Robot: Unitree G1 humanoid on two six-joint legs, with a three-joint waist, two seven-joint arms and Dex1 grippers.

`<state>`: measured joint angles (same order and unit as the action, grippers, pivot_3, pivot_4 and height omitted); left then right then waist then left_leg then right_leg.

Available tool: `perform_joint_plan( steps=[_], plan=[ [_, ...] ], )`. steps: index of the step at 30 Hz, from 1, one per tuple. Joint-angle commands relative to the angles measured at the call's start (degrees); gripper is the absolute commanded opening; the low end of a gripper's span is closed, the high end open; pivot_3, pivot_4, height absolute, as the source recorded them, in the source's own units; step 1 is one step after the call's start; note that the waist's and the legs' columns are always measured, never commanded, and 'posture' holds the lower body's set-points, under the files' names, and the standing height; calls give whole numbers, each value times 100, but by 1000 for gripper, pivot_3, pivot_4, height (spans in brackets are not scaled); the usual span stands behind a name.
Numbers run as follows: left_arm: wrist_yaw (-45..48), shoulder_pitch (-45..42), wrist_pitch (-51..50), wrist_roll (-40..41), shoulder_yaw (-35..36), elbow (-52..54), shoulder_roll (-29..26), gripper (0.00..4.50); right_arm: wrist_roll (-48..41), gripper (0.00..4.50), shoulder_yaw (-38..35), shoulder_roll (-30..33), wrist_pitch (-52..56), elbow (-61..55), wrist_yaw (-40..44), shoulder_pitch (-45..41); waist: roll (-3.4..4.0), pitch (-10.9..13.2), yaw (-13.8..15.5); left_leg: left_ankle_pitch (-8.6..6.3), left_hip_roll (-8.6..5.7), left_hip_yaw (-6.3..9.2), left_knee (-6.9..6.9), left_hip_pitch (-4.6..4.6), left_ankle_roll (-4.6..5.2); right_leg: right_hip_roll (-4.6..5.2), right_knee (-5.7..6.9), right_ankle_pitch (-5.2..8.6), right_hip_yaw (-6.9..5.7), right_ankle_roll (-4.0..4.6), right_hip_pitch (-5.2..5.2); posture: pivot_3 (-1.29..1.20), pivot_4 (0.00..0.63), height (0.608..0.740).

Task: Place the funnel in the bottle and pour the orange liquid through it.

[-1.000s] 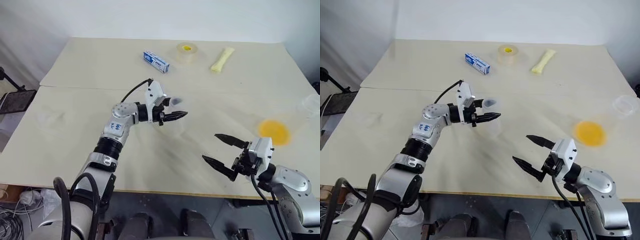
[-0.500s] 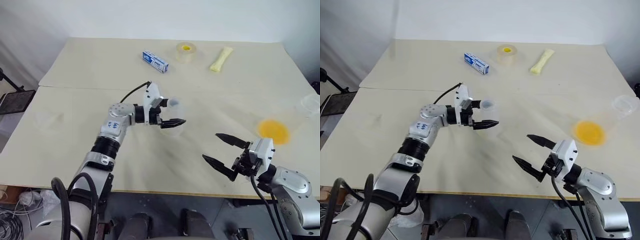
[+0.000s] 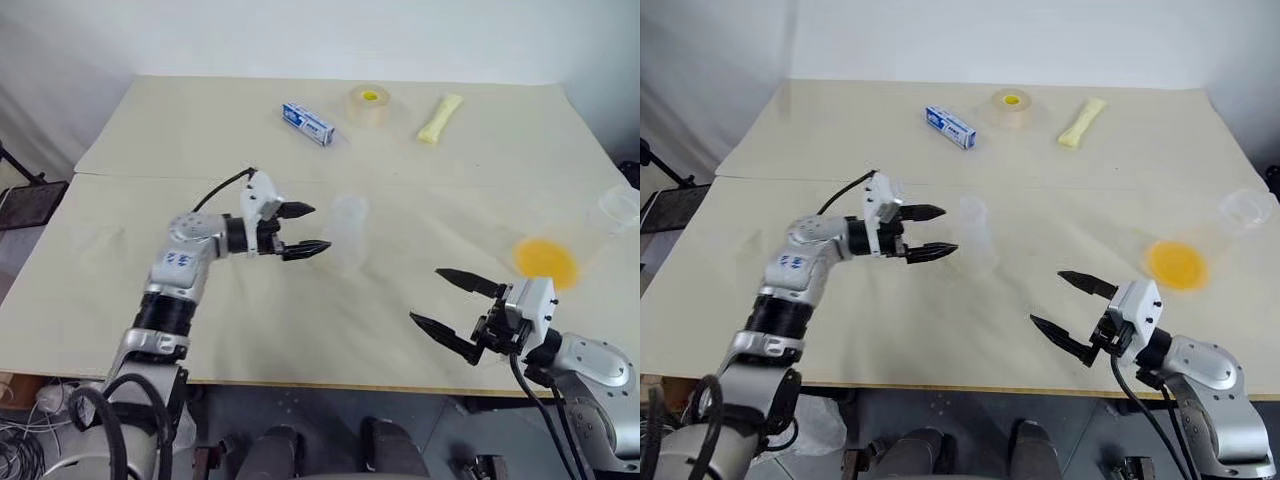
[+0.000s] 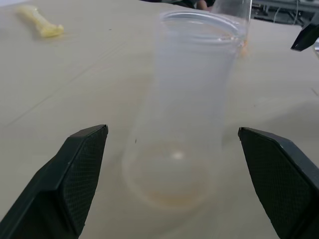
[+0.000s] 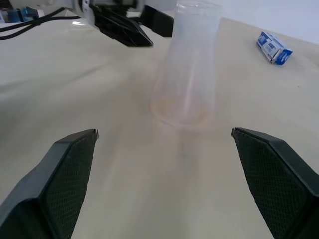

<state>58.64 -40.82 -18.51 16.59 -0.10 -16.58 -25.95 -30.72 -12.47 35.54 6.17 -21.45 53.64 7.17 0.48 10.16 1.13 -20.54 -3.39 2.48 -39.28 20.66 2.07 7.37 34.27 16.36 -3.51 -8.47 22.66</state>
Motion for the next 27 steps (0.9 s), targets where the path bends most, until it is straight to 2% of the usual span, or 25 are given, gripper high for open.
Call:
perform_joint_plan(
  steps=[1,9,13,19,22,27],
  plan=[
    [-183,536,18,309,675,639,-406,4458,-167,4500,-234,97,-36,-240,52,39,0,0,-4,0,1,0,0,-1,-1,0,4,0,0,0,1,0,150,740],
    [-937,2174,437,499,2170,1142,-923,4458,-262,4500,-118,171,146,-9,260,-266,1,0,28,0,-3,6,-1,-4,-2,8,9,1,3,1,-1,0,150,740],
    [-1435,3419,799,722,3363,1379,-842,4458,-242,4500,17,157,197,265,415,-578,0,0,-50,-6,-1,2,7,-11,-7,15,5,2,15,4,0,0,150,740],
    [-1636,4408,898,1086,4221,1497,-840,4458,-254,4500,129,119,243,358,527,-703,-3,2,37,-6,9,11,6,-13,-12,21,3,6,31,11,-8,0,150,740],
    [-1858,4648,879,1284,4611,1500,-831,4458,-244,4500,167,101,243,427,571,-776,-4,2,33,-8,8,10,6,-16,-12,24,-1,6,53,12,-11,0,150,740],
    [-2136,4666,914,1360,4750,1496,-828,4458,-241,4500,213,94,212,510,610,-852,-4,1,22,-9,9,9,6,-17,-14,25,-3,7,56,13,-9,0,150,740]
  ],
)
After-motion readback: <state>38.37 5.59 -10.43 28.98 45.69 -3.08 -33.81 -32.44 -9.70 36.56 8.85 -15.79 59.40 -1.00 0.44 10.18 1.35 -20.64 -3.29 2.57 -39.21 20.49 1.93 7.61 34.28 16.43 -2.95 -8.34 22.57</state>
